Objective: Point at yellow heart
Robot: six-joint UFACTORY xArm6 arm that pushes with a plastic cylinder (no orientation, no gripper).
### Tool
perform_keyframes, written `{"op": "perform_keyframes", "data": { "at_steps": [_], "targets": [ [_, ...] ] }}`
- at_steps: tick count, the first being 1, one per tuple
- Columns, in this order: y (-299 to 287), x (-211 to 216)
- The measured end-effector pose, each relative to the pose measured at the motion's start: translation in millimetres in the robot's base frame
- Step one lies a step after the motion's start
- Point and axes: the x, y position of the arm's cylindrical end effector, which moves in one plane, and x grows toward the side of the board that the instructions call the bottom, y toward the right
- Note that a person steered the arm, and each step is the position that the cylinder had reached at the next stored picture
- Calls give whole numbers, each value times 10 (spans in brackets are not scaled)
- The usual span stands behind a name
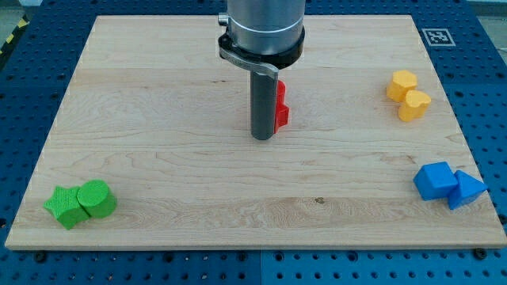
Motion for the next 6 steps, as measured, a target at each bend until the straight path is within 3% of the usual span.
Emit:
{"op": "perform_keyframes", "data": {
  "at_steps": [2, 5, 6],
  "targets": [
    [611, 235],
    [2416, 232],
    [2438, 200]
  ]
}}
